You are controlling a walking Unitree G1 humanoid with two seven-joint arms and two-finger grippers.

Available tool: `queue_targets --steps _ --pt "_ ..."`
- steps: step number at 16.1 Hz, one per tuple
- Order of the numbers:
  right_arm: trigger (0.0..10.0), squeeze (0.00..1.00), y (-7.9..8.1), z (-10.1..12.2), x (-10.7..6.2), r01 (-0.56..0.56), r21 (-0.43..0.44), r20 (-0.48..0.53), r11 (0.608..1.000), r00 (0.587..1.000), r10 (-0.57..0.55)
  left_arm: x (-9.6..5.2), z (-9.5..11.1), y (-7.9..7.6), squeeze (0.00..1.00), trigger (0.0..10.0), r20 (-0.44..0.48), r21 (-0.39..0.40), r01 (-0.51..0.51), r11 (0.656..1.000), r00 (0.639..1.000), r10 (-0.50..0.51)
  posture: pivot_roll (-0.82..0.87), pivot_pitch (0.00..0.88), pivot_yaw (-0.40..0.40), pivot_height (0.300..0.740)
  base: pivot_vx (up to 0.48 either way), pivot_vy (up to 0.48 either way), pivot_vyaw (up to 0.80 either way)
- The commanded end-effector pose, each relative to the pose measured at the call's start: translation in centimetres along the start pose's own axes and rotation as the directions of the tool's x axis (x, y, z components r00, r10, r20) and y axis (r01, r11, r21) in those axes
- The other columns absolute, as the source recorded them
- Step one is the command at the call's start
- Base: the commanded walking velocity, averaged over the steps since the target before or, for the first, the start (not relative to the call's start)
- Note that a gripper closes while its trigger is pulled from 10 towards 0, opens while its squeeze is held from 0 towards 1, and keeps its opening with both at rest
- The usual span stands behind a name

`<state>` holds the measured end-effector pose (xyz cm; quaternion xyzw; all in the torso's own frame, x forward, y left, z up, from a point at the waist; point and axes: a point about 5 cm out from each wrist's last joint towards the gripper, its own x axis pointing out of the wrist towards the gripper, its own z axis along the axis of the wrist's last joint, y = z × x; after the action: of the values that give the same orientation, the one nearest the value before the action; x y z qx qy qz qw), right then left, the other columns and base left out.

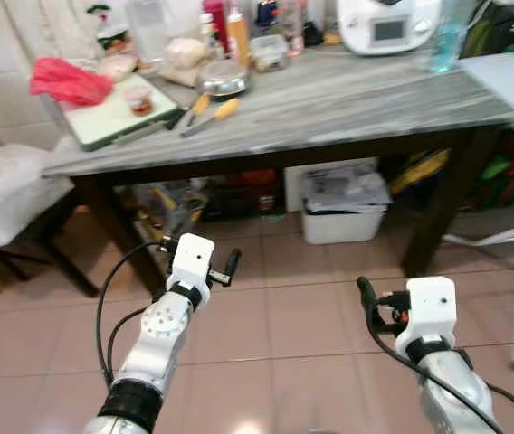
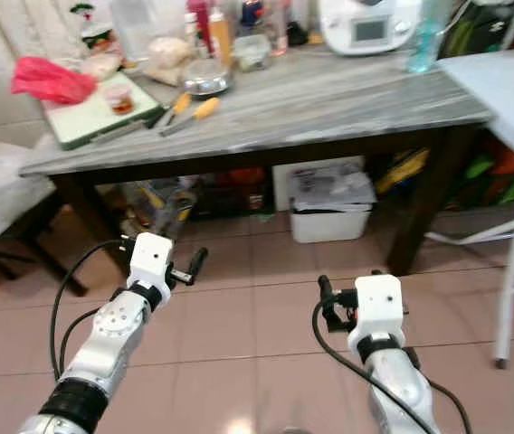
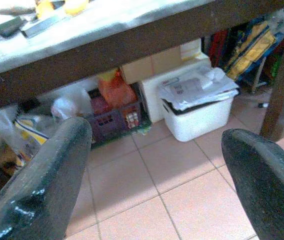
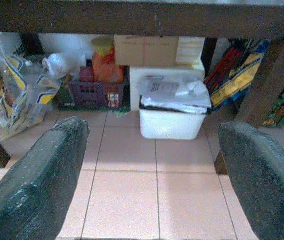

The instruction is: Setting the table

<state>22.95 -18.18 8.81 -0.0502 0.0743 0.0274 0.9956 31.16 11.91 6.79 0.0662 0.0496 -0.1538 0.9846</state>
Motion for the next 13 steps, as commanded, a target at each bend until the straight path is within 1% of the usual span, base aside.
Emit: queue_targets --steps 1,3,8,10,13 --pt "10.0 0.0 0.3 0.4 -0.1 -0.013 0.006 0.012 1.0 1.0 0.013 -0.2 -0.4 0.6 0.0 10.0 -0.023 0.003 -0.015 1.0 1.0 0.015 -0.27 0.076 0.116 0.74 0.0 -0.349 0.0" --pt "10.0 0.0 0.2 0.6 -0.2 -0.013 0.007 0.013 1.0 1.0 0.013 0.0 -0.2 0.6 0.0 10.0 -0.021 -0.003 -0.017 1.0 1.0 0.017 -0.27 0.076 0.113 0.74 0.0 -0.352 0.0" --pt "10.0 0.0 -0.1 2.0 0.1 -0.017 -0.004 0.046 1.0 0.999 0.017 0.2 0.0 0.6 0.0 10.0 -0.016 -0.025 -0.025 0.999 1.0 0.025 -0.28 0.075 0.115 0.74 0.0 -0.346 0.0" --pt "10.0 0.0 -0.7 2.5 -0.1 0.006 0.001 0.056 1.0 0.998 -0.006 0.3 0.1 0.5 0.0 10.0 -0.015 -0.029 -0.024 0.999 1.0 0.024 -0.29 0.078 0.122 0.74 0.0 -0.337 0.0" --pt "10.0 0.0 -0.5 2.6 -0.4 0.013 -0.004 0.052 1.0 0.999 -0.013 0.6 0.4 0.4 0.0 10.0 -0.009 -0.024 -0.014 1.0 1.0 0.014 -0.29 0.078 0.128 0.74 0.0 -0.339 0.0"
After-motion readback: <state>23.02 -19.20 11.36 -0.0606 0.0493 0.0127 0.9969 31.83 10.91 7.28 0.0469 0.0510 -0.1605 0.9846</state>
